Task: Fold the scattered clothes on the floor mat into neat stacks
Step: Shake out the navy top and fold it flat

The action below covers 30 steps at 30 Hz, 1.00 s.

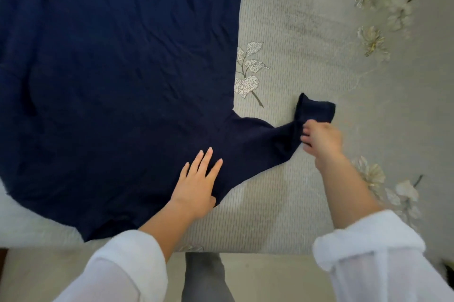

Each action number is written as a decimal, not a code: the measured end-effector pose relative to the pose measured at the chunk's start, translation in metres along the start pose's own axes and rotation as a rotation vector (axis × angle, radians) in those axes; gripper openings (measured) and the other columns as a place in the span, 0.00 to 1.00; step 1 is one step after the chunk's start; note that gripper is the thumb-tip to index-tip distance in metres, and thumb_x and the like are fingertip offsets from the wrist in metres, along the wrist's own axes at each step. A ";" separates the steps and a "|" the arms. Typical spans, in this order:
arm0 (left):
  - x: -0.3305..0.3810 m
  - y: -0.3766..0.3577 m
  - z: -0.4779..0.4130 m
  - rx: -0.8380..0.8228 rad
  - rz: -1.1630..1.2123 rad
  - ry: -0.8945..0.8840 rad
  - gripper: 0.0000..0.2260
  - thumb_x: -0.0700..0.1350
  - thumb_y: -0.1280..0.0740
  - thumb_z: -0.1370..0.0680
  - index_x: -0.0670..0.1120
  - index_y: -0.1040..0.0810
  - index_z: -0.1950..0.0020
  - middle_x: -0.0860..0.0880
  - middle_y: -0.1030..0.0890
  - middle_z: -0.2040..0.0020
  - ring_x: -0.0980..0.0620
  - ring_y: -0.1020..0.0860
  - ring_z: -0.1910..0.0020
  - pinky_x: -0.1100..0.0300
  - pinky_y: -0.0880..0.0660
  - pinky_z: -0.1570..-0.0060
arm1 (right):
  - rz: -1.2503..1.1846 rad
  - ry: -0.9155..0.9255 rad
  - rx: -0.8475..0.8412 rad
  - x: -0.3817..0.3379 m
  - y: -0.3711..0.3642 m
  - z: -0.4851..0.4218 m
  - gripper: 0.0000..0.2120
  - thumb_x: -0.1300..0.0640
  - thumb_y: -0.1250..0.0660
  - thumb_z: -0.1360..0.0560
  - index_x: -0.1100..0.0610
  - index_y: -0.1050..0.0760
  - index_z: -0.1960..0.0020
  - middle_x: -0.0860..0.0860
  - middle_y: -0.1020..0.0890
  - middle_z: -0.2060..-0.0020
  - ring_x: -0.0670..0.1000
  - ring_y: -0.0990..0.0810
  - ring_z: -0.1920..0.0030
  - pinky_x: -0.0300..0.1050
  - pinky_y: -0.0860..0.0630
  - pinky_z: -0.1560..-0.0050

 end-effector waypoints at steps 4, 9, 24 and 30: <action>0.005 0.013 -0.007 -0.006 -0.070 0.017 0.33 0.53 0.40 0.21 0.51 0.56 0.22 0.44 0.62 0.22 0.44 0.58 0.23 0.48 0.43 0.27 | 0.253 0.047 0.028 0.042 -0.013 -0.009 0.17 0.58 0.35 0.26 0.54 0.38 0.70 0.50 0.35 0.73 0.50 0.36 0.71 0.43 0.35 0.69; 0.021 0.024 -0.019 0.008 -0.209 0.054 0.28 0.52 0.40 0.19 0.49 0.48 0.23 0.40 0.54 0.22 0.40 0.48 0.24 0.58 0.26 0.47 | 0.274 0.124 0.120 0.045 -0.017 -0.033 0.24 0.47 0.30 0.28 0.60 0.32 0.40 0.54 0.23 0.50 0.53 0.22 0.54 0.41 0.31 0.61; 0.039 0.029 -0.019 -0.039 -0.163 0.107 0.29 0.50 0.38 0.22 0.45 0.45 0.25 0.38 0.54 0.23 0.36 0.50 0.24 0.57 0.26 0.46 | 0.012 0.814 0.209 -0.073 0.074 0.023 0.11 0.60 0.44 0.22 0.51 0.25 0.46 0.42 0.21 0.60 0.39 0.23 0.62 0.40 0.23 0.60; 0.008 0.018 0.001 -0.100 0.048 -0.001 0.36 0.53 0.39 0.22 0.52 0.58 0.22 0.48 0.68 0.23 0.48 0.64 0.24 0.53 0.41 0.29 | -0.165 1.040 -0.231 -0.212 -0.014 0.122 0.07 0.67 0.42 0.24 0.63 0.26 0.52 0.63 0.20 0.57 0.60 0.20 0.55 0.45 0.22 0.57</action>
Point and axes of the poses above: each hand's wrist, its own z-axis away from the middle knuckle, its own y-axis out of the back of the hand, x = y × z, the point moved 3 cm from there along -z, towards the middle knuckle
